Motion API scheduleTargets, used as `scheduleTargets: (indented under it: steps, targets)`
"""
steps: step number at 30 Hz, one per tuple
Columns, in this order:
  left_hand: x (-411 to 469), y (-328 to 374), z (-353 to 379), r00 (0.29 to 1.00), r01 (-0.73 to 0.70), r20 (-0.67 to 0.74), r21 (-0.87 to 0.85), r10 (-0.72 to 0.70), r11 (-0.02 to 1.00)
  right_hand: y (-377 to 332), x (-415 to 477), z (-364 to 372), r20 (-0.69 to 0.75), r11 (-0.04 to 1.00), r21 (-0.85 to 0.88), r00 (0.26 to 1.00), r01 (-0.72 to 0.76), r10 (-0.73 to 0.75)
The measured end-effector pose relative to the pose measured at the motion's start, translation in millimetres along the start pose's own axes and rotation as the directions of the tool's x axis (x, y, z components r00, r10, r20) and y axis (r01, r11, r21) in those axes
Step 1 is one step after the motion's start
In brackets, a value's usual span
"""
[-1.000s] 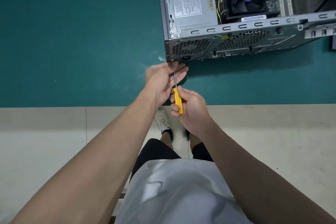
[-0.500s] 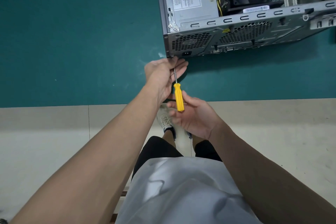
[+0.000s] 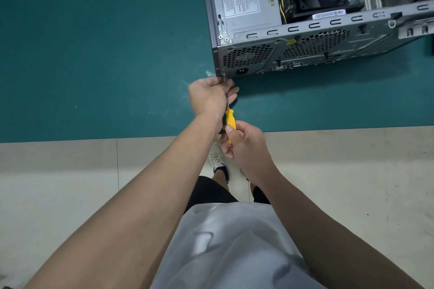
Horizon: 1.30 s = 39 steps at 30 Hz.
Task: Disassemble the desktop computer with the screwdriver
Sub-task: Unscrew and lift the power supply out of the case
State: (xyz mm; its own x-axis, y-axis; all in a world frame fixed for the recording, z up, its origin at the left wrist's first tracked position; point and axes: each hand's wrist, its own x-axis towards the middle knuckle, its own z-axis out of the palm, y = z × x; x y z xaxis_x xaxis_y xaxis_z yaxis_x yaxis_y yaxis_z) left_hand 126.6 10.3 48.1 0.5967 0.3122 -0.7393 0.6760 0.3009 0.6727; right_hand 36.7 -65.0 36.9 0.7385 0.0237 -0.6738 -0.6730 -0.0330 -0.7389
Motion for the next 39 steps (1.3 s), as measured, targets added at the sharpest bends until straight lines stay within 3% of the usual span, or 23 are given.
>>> scheduleTargets:
  steps: [2, 4, 9, 10, 12, 14, 16, 18, 19, 20, 22, 24, 27, 29, 32, 34, 36, 39]
  targets:
    - [1, 0, 0, 1.000, -0.008, -0.017, 0.029, 0.009, 1.000, 0, -2, 3, -0.059, 0.960, -0.265, 0.992, 0.089, -0.109]
    - [1, 0, 1, 0.999, -0.017, -0.037, 0.040, 0.019, 0.999, 1, -3, 6, -0.074, 0.847, -0.514, 0.977, 0.133, -0.198]
    - [2, -1, 5, 0.999, -0.011, -0.046, 0.010, 0.011, 1.000, -1, -4, 11, -0.142, 0.559, -0.823, 0.915, 0.102, -0.376]
    - [2, -1, 6, 0.999, -0.003, -0.054, 0.000, 0.003, 1.000, -3, -5, 13, -0.131, 0.567, -0.814, 0.912, 0.125, -0.389]
    - [3, 0, 6, 0.999, 0.020, -0.049, -0.030, -0.022, 0.999, -9, -6, 13, -0.125, 0.694, -0.701, 0.929, 0.165, -0.347]
    - [4, 3, 5, 0.999, 0.042, -0.021, -0.063, -0.043, 0.997, -18, -4, 9, -0.087, 0.862, -0.494, 0.979, 0.117, -0.182]
    - [2, 5, 4, 0.998, 0.062, 0.017, -0.104, -0.061, 0.993, -26, 2, -2, 0.112, 0.989, -0.138, 0.992, -0.043, 0.059]
    - [-1, 7, 3, 0.995, 0.088, 0.060, -0.147, -0.080, 0.985, -31, 5, -20, 0.368, 0.939, 0.182, 0.906, -0.291, 0.210]
    - [-2, 8, 2, 0.993, 0.100, 0.081, -0.165, -0.088, 0.981, -33, 5, -28, 0.447, 0.898, 0.243, 0.864, -0.367, 0.232]
    - [-3, 10, 2, 0.990, 0.111, 0.101, -0.183, -0.094, 0.977, -35, 5, -32, 0.479, 0.883, 0.257, 0.846, -0.392, 0.236]
    - [-4, 11, 0, 0.986, 0.134, 0.130, -0.204, -0.109, 0.970, -37, 5, -32, 0.409, 0.931, 0.170, 0.883, -0.323, 0.231]
    - [-4, 11, -2, 0.985, 0.128, 0.134, -0.155, -0.108, 0.980, -37, 5, -25, 0.225, 0.979, -0.132, 0.958, -0.153, 0.180]
    - [-6, 8, -2, 0.996, 0.057, 0.066, 0.034, -0.059, 0.998, -29, 6, -15, 0.002, 0.797, -0.604, 1.000, -0.011, 0.016]
    - [-6, 6, -1, 1.000, 0.025, 0.011, 0.101, -0.026, 0.995, -26, 5, -12, -0.040, 0.747, -0.665, 0.998, 0.002, -0.038]
    - [-4, 8, 0, 0.999, 0.034, 0.011, 0.095, -0.035, 0.995, -29, 1, -15, -0.012, 0.865, -0.500, 0.999, -0.036, 0.035]
    - [-4, 10, -1, 0.995, 0.071, 0.075, 0.023, -0.073, 0.997, -36, -1, -20, 0.170, 0.975, -0.118, 0.964, -0.188, 0.206]
    - [-4, 13, -5, 0.986, 0.098, 0.136, -0.016, -0.095, 0.995, -42, -2, -28, 0.363, 0.916, 0.167, 0.886, -0.366, 0.288]
    - [-1, 14, -9, 0.976, 0.131, 0.184, -0.070, -0.116, 0.989, -42, 0, -33, 0.407, 0.914, 0.166, 0.870, -0.371, 0.280]
